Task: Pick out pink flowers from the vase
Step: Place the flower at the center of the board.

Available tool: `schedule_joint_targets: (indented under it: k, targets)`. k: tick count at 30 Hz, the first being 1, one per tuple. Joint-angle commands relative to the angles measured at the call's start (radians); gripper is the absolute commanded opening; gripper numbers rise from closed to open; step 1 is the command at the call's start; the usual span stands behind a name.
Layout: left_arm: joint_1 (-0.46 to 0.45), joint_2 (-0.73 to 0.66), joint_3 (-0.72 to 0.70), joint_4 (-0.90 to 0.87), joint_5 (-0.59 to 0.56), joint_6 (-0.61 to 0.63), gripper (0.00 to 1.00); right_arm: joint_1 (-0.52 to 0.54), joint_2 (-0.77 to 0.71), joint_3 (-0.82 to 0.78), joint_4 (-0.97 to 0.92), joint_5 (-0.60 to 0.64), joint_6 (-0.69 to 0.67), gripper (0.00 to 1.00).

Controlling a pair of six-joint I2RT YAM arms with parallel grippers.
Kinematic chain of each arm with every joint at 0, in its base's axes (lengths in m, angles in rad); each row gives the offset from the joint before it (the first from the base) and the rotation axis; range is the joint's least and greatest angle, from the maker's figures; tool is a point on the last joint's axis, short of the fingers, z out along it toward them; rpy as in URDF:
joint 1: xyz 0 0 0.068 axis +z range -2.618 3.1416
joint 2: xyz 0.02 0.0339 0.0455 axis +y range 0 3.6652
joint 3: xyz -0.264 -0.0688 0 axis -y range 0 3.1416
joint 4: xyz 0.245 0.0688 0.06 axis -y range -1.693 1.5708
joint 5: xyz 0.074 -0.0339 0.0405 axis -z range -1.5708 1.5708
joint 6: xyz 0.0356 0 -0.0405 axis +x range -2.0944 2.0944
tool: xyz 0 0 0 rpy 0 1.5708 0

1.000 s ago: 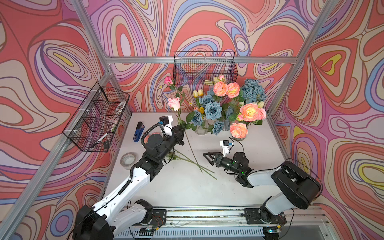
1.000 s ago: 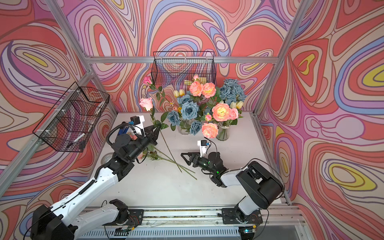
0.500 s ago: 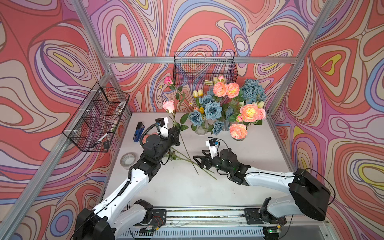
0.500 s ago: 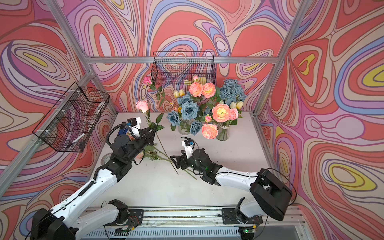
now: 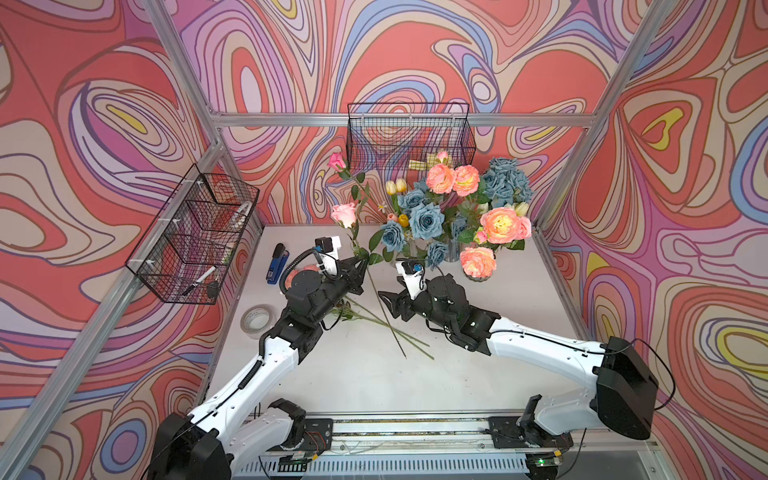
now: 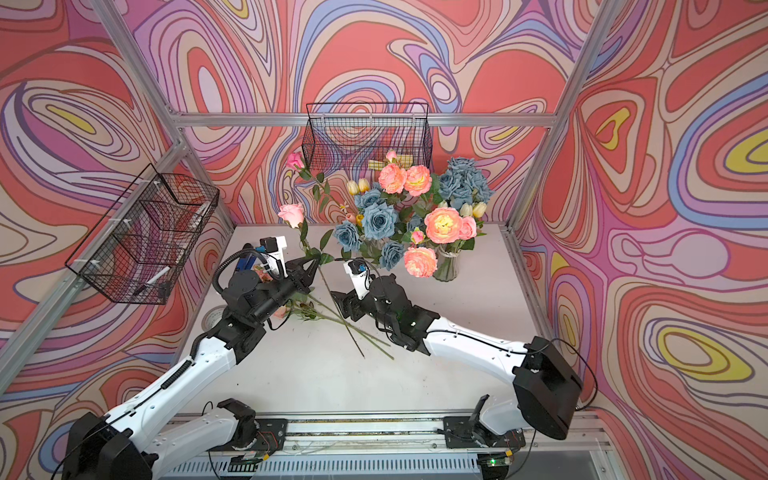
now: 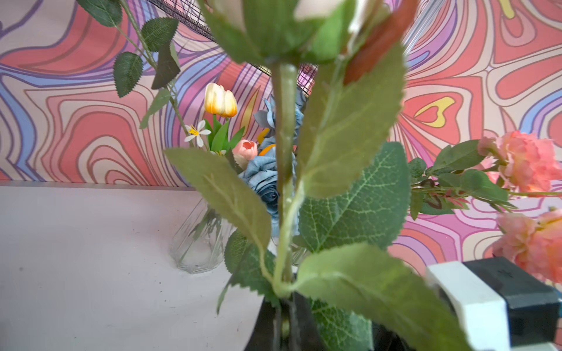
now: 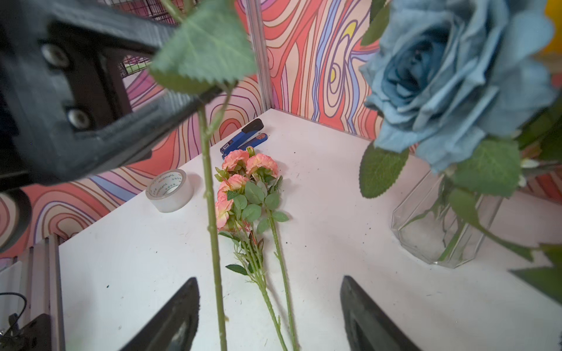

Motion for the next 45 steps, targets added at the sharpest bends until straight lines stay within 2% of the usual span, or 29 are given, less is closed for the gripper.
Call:
schedule_joint_targets:
  k: [1, 5, 11, 18, 28, 33, 34, 37, 38, 39, 45]
  targets:
    - [0.004, 0.012, -0.02, 0.12, 0.078, -0.045, 0.0, 0.004, 0.012, 0.045, -0.06, -0.014, -0.033, 0.67]
    - [0.004, 0.025, -0.041, 0.203, 0.106, -0.061, 0.0, 0.003, 0.026, 0.084, -0.085, -0.05, -0.031, 0.57]
    - [0.004, 0.06, -0.065, 0.355, 0.152, -0.095, 0.0, 0.003, 0.05, 0.118, -0.097, -0.084, -0.025, 0.49]
    - [0.004, 0.093, -0.065, 0.417, 0.17, -0.089, 0.0, 0.004, 0.035, 0.142, -0.126, -0.083, -0.039, 0.24]
    - [0.004, 0.114, -0.067, 0.462, 0.181, -0.064, 0.0, 0.004, 0.012, 0.168, -0.184, -0.06, -0.071, 0.0]
    - [0.004, 0.111, -0.062, 0.452, 0.184, -0.053, 0.0, 0.005, 0.017, 0.202, -0.225, -0.044, -0.108, 0.0]
    - [0.004, 0.113, -0.062, 0.45, 0.185, -0.052, 0.05, 0.004, 0.017, 0.207, -0.232, -0.036, -0.116, 0.0]
    - [0.003, 0.107, -0.067, 0.438, 0.181, -0.04, 0.27, 0.004, 0.012, 0.217, -0.25, -0.015, -0.141, 0.0]
    - [0.004, 0.105, -0.072, 0.436, 0.177, -0.038, 0.38, 0.004, 0.01, 0.219, -0.257, -0.007, -0.15, 0.0]
    - [0.004, 0.102, -0.078, 0.435, 0.173, -0.036, 0.45, 0.003, 0.006, 0.221, -0.262, 0.004, -0.161, 0.0]
    - [0.004, 0.086, -0.131, 0.446, 0.151, -0.034, 0.69, 0.004, -0.002, 0.234, -0.29, 0.057, -0.215, 0.0]
